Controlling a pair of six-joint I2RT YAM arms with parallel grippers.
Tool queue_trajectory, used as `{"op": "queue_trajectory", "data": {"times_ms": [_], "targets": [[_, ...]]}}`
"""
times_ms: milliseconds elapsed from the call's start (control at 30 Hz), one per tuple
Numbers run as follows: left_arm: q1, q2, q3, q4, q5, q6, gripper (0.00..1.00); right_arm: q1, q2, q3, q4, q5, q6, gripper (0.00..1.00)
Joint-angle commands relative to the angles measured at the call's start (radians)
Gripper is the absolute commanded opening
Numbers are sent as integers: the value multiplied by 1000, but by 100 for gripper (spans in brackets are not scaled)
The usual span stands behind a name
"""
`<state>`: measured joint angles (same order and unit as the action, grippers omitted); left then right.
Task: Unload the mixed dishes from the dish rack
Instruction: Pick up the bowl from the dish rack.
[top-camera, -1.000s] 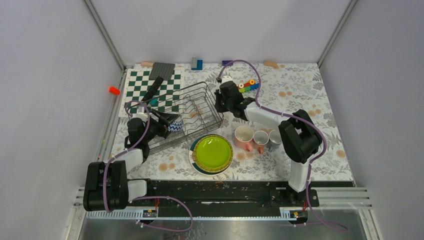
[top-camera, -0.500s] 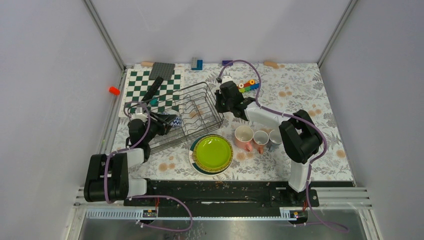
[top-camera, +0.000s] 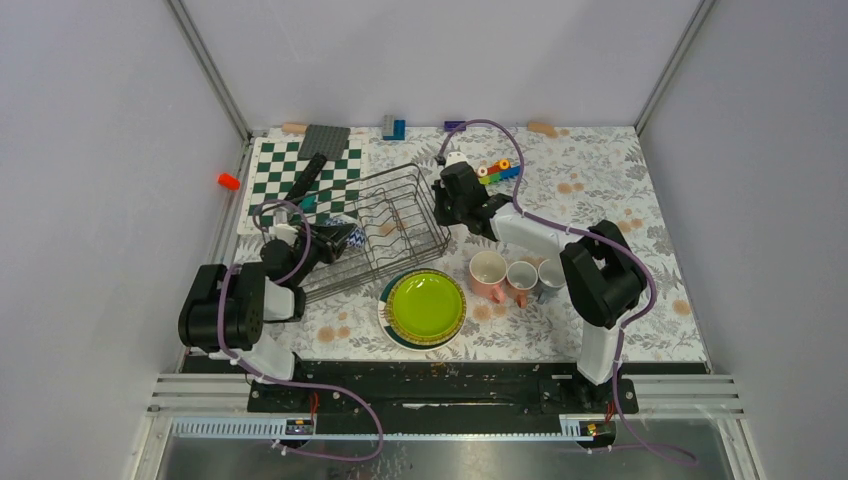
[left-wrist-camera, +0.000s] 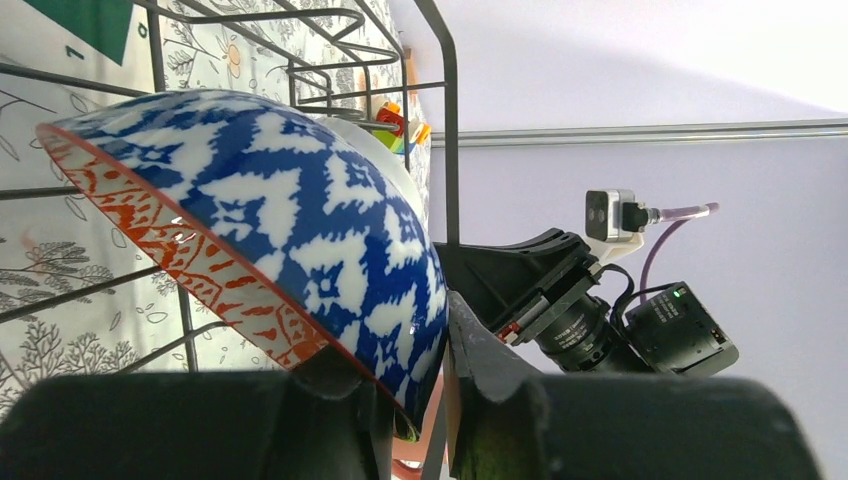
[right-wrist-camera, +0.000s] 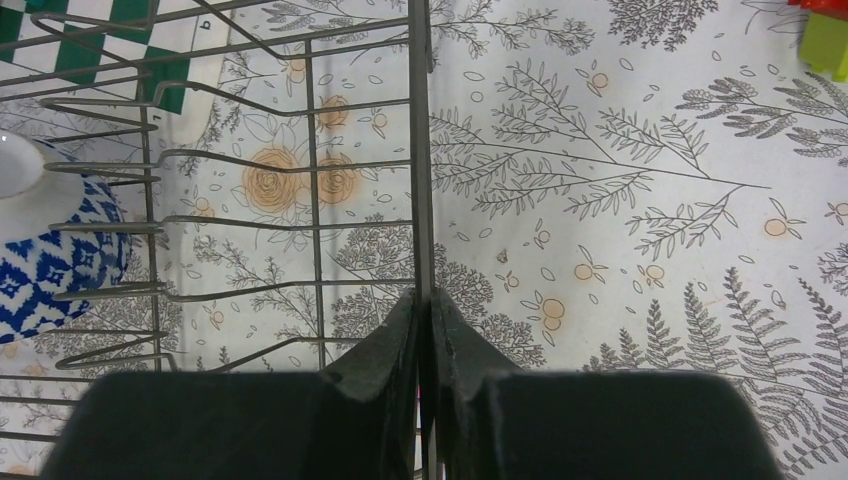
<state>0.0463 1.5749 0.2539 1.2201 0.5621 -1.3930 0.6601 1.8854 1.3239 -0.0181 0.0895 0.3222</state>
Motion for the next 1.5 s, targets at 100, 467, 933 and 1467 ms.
{"op": "queue_trajectory", "data": {"times_ms": [100, 467, 933, 1467], "targets": [[-41, -39, 74, 94, 50, -12, 0, 0, -49, 10, -66, 29, 20, 0], [-123, -450, 242, -681, -141, 407, 0, 1, -69, 37, -87, 23, 44, 9], [-324, -694, 572, -1219, -221, 1041, 0, -1, -206, 84, -109, 33, 55, 68], [-829, -544, 856, -1668, -289, 2146, 0, 0, -838, -419, -45, 161, 148, 100]]}}
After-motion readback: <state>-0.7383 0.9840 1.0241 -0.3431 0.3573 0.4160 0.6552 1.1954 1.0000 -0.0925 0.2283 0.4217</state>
